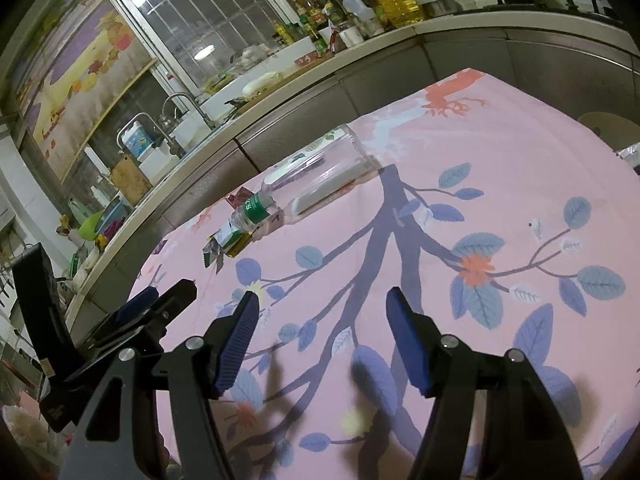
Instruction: Collect trash
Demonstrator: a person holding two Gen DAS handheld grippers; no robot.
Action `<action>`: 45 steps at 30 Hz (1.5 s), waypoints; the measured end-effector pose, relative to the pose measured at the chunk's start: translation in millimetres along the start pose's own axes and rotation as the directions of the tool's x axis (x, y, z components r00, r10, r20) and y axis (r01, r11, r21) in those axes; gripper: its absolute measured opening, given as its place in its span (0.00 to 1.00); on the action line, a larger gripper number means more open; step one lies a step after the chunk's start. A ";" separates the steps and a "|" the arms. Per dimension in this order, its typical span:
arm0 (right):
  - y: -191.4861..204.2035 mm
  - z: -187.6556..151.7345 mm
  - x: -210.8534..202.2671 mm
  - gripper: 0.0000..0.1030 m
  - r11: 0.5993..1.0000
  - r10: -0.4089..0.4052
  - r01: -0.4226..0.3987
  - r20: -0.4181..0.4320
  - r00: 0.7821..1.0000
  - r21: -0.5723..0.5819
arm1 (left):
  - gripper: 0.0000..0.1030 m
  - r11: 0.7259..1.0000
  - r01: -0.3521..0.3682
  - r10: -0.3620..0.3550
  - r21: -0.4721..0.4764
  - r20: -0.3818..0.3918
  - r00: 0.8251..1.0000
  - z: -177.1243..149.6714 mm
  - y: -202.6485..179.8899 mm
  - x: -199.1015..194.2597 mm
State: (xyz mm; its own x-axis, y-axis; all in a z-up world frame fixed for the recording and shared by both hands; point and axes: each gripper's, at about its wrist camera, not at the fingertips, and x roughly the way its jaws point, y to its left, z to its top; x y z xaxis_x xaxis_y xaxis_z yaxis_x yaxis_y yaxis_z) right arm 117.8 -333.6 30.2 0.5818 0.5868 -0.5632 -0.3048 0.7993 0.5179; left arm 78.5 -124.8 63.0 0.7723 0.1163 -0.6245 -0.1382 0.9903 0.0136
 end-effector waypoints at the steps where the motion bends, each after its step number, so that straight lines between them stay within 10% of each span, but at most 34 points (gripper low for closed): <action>1: -0.1 -0.3 0.2 0.63 1.000 0.000 0.000 0.000 1.000 -0.001 | 0.84 1.000 0.001 -0.001 -0.001 0.001 1.000 0.1 0.2 0.0; 45: -15.0 -21.4 -13.8 0.67 0.999 -0.030 0.031 -0.037 0.999 0.028 | 0.94 0.994 -0.003 0.003 -0.110 -0.002 1.000 -31.6 -3.6 -31.7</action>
State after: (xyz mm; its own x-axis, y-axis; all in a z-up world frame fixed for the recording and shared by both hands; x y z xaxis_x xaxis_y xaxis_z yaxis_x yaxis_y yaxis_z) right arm 98.2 -350.9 16.5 0.5623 0.5671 -0.6018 -0.2653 0.8130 0.5183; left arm 34.9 -134.5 58.1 0.7708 0.1193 -0.6259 -0.2079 0.9756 -0.0701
